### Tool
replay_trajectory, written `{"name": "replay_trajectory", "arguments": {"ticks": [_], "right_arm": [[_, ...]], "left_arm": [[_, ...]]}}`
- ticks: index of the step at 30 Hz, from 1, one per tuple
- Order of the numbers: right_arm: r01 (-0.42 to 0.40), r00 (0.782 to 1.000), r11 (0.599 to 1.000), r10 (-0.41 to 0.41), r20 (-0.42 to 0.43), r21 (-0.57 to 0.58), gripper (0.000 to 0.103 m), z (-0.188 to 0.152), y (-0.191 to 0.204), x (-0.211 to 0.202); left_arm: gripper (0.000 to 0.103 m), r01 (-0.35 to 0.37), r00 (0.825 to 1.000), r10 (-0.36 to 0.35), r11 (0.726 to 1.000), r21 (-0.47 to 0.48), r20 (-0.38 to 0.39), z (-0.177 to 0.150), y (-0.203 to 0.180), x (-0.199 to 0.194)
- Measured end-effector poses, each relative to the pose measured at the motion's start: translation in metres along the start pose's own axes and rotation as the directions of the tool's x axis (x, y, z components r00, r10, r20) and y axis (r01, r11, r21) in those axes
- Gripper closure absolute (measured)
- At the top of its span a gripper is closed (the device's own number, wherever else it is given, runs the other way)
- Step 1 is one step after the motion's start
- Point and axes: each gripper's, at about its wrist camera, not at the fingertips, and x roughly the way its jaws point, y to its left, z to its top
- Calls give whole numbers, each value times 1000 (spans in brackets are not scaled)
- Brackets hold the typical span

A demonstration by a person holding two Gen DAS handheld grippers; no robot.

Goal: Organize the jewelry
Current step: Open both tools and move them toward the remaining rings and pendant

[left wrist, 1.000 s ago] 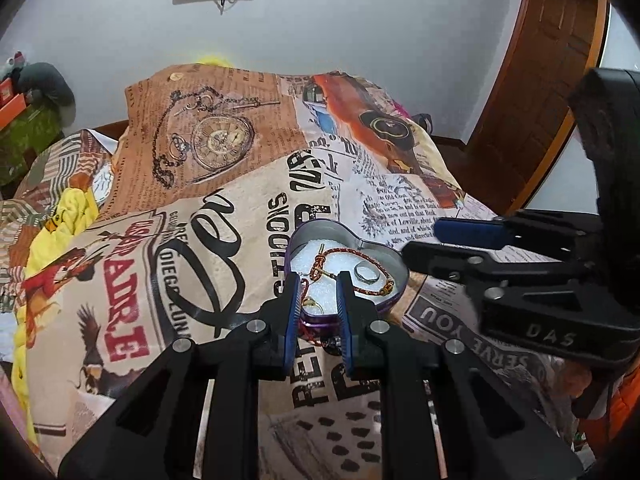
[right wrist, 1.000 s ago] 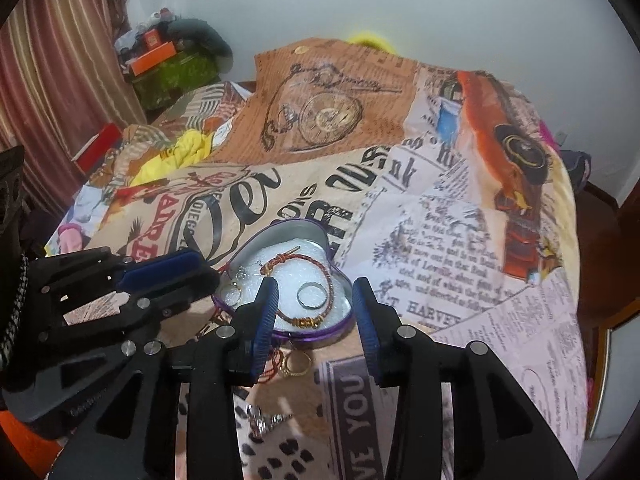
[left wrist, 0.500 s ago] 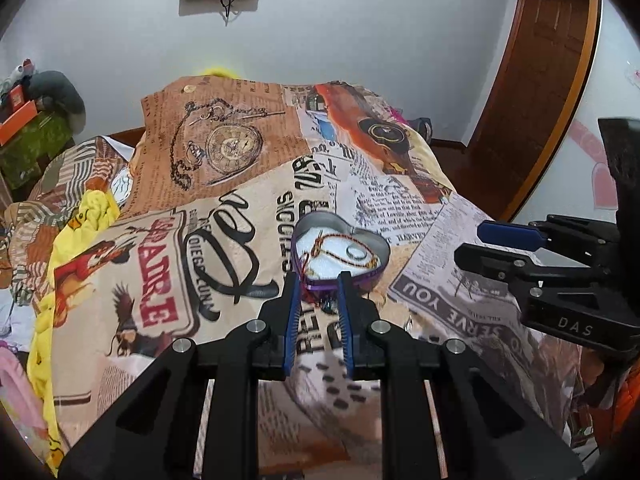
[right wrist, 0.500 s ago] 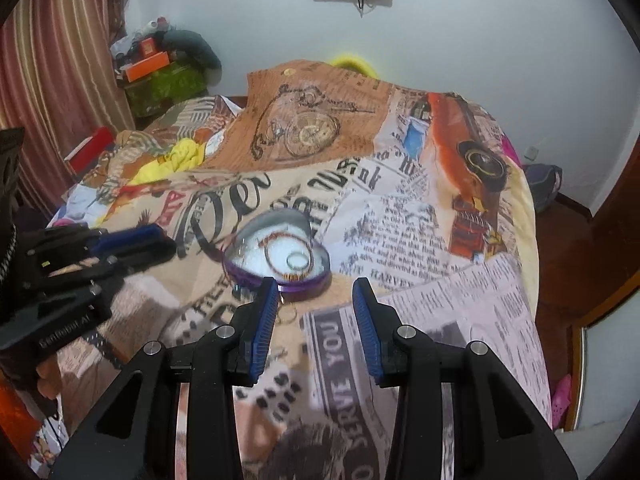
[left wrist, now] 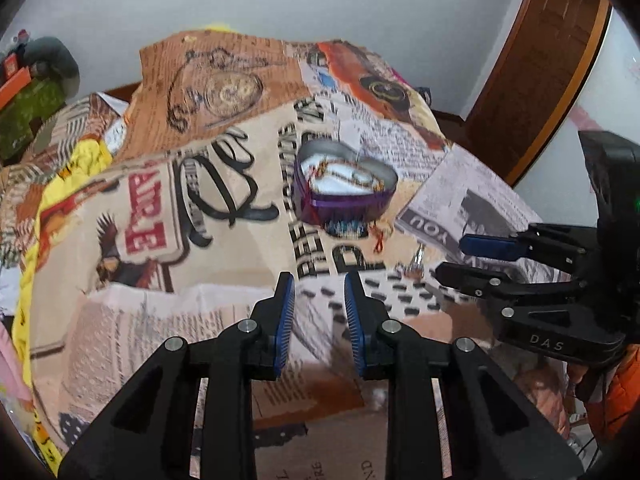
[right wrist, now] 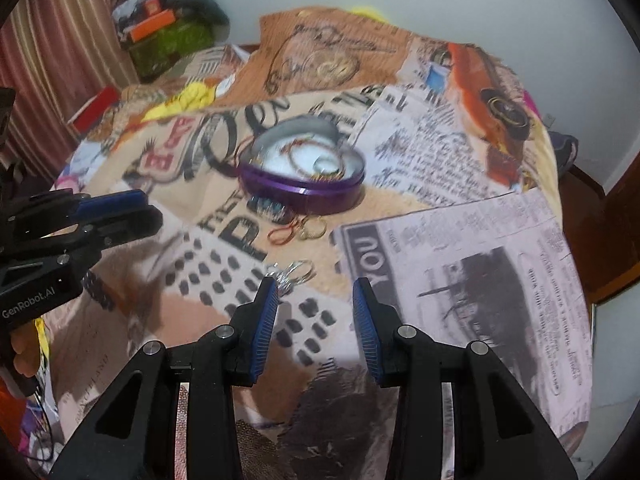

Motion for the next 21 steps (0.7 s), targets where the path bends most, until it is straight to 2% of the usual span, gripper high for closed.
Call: {"name": "replay_trajectory", "arguments": {"ticks": [8,13,14,15,21], "right_arm": [[-20,998,997,15,-58,-73,68,6,10,23],[-63,997,996,60,-57,-58,68,11,5,28],[-71,996,996,68,-55,-55,69,10,5,29],[-81,996,995,79,-50,-53,76,9,5,28],[-58,998,997,57,-20,-58,75,4,5,22]], "left_arm": [[79,17,999,-17,1000,3,-32,-6,1,17],[78,31,999,-30,1000,8,-33,-2,1,22],[78,34,999,-34,999,9,-35,-1,1,23],[78,38,999,-38,999,11,-37,-1,0,25],[79,54,997,-53,998,32,-51,2,-9,31]]}}
